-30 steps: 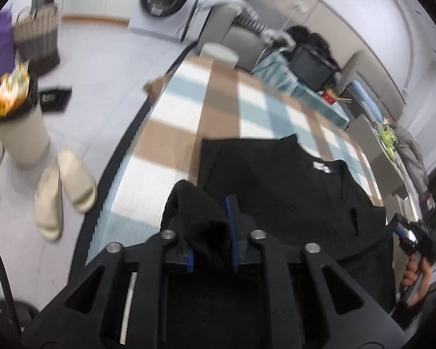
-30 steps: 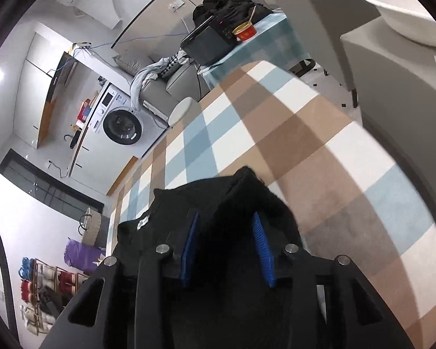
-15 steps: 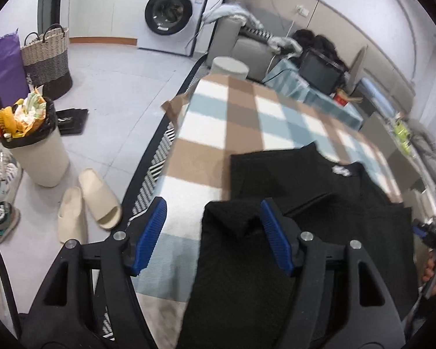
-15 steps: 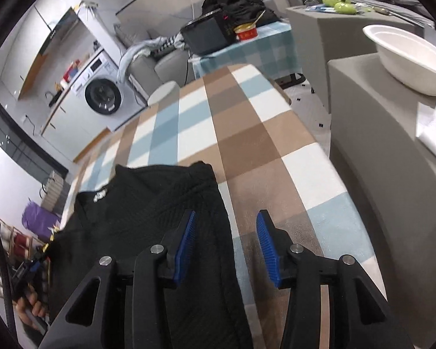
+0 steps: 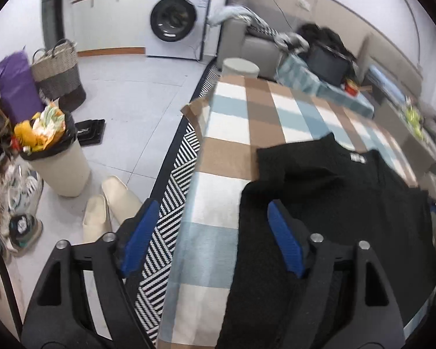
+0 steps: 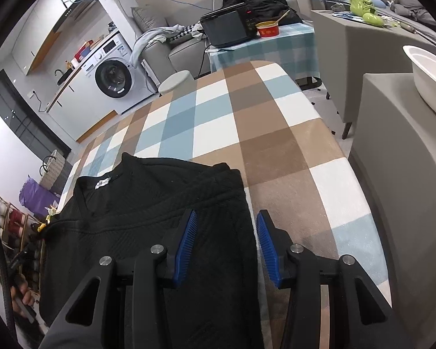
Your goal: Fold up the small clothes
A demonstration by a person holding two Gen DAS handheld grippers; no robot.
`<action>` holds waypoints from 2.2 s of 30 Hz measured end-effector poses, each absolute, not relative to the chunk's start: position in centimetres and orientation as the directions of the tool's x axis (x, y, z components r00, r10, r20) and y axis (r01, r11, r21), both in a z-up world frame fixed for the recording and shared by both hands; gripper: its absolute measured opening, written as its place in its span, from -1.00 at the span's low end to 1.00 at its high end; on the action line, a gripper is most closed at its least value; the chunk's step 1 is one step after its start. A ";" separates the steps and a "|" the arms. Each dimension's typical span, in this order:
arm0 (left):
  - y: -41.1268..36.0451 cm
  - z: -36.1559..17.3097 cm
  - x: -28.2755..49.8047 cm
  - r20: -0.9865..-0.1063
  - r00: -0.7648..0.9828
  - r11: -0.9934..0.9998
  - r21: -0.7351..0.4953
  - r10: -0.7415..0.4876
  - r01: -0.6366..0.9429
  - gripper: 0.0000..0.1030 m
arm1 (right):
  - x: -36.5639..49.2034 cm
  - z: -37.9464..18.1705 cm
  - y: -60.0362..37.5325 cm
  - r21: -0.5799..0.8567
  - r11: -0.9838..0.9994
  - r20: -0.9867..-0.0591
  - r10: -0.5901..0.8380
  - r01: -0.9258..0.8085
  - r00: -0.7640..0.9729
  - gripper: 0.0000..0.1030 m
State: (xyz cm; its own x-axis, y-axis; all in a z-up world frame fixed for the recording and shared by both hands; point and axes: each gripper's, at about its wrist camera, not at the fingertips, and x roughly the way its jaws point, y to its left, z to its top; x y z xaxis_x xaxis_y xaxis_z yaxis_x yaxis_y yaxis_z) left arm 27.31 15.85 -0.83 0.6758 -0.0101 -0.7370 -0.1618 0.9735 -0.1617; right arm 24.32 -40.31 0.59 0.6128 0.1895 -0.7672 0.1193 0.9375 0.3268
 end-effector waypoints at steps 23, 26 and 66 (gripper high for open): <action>11.4 -1.7 33.7 -0.730 0.666 0.980 -0.200 -0.153 0.006 -0.92 | 23.1 2.2 -37.6 0.195 0.981 -0.714 0.156 -0.020 0.683 -0.91; 11.6 -0.5 32.7 -0.700 0.696 0.976 -0.218 -0.160 0.005 -0.93 | 22.3 3.6 -37.0 0.183 0.982 -0.669 0.160 -0.048 0.725 -0.91; 11.4 -2.4 17.6 -0.754 0.636 0.948 -0.298 -0.165 -0.108 0.57 | 13.6 -1.2 -37.2 0.371 0.926 -0.737 0.338 -0.068 0.585 0.18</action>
State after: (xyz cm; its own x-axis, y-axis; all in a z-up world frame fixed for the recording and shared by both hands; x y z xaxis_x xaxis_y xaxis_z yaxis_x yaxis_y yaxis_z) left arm 17.57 11.41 -2.38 0.6363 -0.1646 -0.7537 -0.1078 0.9484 -0.2981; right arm 13.61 -37.22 -1.17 0.5851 0.3382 -0.7371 -0.0681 0.9262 0.3709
